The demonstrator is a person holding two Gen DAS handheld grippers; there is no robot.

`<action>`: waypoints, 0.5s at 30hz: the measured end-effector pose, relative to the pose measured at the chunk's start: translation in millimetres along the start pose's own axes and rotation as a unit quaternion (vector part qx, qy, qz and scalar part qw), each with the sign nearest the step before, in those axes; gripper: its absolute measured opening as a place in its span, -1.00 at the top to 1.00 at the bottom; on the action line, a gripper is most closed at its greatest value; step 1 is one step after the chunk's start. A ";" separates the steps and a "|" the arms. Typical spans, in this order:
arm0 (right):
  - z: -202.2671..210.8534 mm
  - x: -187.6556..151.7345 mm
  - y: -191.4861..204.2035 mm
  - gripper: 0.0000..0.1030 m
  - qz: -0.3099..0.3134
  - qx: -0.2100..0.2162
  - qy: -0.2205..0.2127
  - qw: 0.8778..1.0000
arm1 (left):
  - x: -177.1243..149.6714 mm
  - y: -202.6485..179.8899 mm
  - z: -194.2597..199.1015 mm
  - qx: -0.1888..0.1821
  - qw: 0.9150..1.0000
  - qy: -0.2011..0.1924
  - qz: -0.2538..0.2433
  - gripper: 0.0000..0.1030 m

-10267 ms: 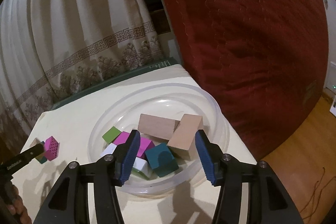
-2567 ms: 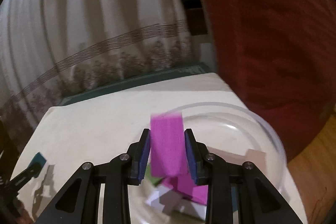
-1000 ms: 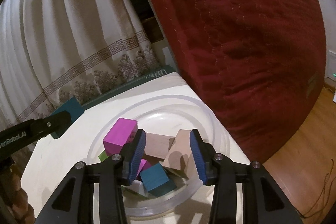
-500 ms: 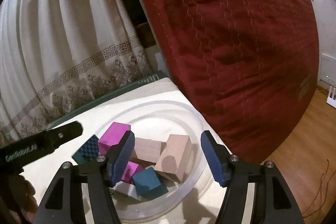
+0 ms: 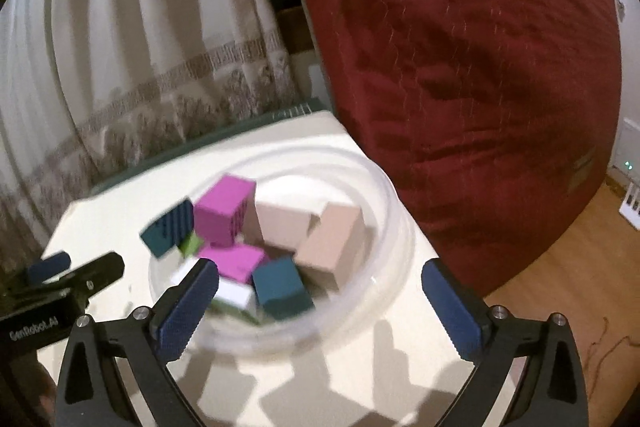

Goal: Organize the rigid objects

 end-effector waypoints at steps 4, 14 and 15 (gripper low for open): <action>15.6 -2.4 0.5 -1.00 0.020 -0.026 0.006 0.999 | 1.5 -0.7 15.1 -0.002 1.000 -0.011 -0.004 -0.94; 63.4 21.9 24.9 -1.00 0.075 -0.052 -0.039 0.995 | 23.5 2.5 64.9 -0.050 0.997 -0.049 0.016 -1.00; 67.0 23.3 26.0 -1.00 0.070 -0.043 -0.042 0.996 | 24.3 2.6 66.5 -0.053 0.997 -0.048 0.017 -1.00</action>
Point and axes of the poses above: each gripper's, at about its wrist camera, not at the fingertips, and z roughly against the way its jaws point, y to its left, x to its top, the point moved 6 cm from there along -z, roughly the way its jaws point, and after that the axes turned 7 degrees about x, right-handed, at the moved point
